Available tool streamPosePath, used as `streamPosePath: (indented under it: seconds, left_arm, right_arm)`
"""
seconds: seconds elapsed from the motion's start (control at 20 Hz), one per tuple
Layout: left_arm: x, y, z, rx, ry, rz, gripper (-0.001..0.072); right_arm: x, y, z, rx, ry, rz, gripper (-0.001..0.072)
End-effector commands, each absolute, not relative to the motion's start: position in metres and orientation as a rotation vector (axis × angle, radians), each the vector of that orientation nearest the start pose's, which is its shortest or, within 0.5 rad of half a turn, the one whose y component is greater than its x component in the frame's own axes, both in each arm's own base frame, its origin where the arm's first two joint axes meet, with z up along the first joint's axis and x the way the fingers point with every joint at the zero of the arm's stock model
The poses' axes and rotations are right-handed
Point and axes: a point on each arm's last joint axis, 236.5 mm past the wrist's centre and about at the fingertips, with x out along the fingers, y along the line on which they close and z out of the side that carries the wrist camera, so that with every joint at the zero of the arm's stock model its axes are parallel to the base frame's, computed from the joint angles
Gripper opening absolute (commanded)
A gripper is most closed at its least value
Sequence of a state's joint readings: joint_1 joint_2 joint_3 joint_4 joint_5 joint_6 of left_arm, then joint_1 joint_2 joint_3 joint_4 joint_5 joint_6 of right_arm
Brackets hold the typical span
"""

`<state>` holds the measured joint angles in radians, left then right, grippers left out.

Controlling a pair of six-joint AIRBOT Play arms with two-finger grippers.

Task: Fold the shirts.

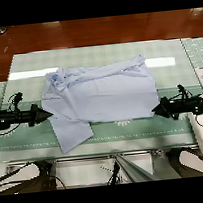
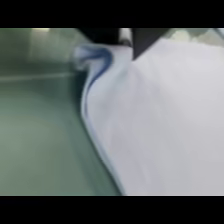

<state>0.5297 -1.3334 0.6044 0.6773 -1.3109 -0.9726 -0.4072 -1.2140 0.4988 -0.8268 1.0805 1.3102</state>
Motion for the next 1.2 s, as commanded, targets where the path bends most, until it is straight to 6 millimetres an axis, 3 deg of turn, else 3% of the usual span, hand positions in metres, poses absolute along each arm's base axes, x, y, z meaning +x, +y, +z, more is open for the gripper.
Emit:
streamPosePath:
  seconds: [0.0,0.15,0.25,0.3,0.4,0.5,0.55,0.65,0.75,0.9,1.05,1.15]
  left_arm:
    - [0.274,-0.051,-0.069,-1.004,1.358,-0.42,0.0022]
    - [0.304,-0.056,-0.038,-1.094,1.21,-0.469,0.0022]
    - [0.345,-0.053,0.026,-1.123,0.987,-0.554,0.0021]
    - [0.366,-0.047,0.072,-1.106,0.847,-0.591,0.0021]
    - [0.394,-0.036,0.195,-0.98,0.531,-0.676,0.0021]
    - [0.387,-0.04,0.308,-0.753,0.318,-0.714,0.0021]
    - [0.374,-0.045,0.36,-0.625,0.233,-0.703,0.002]
    - [0.34,-0.047,0.437,-0.382,0.116,-0.557,0.0021]
    - [0.299,-0.038,0.485,-0.191,0.035,-0.351,0.0021]
    - [0.217,-0.032,0.537,0.022,-0.113,-0.096,0.0021]
    - [0.146,-0.044,0.554,0.137,-0.215,0.006,0.0021]
    - [0.111,-0.048,0.555,0.142,-0.252,-0.003,0.0021]
  right_arm:
    - [0.276,0.056,-0.097,0.898,1.407,0.141,0.0027]
    - [0.315,0.058,-0.055,0.817,1.328,0.23,0.0026]
    - [0.354,0.055,0.003,0.749,1.227,0.301,0.0025]
    - [0.379,0.052,0.047,0.704,1.145,0.333,0.0025]
    - [0.418,0.046,0.15,0.594,0.938,0.378,0.0025]
    - [0.431,0.044,0.267,0.47,0.697,0.411,0.0025]
    - [0.423,0.045,0.326,0.403,0.569,0.419,0.0025]
    - [0.384,0.048,0.418,0.27,0.355,0.397,0.0025]
    - [0.327,0.055,0.477,0.162,0.196,0.362,0.0025]
    - [0.245,0.057,0.513,0.044,0.066,0.266,0.0026]
    - [0.18,0.05,0.523,-0.027,0.005,0.15,0.0025]
    - [0.149,0.046,0.522,-0.035,-0.01,0.088,0.0026]
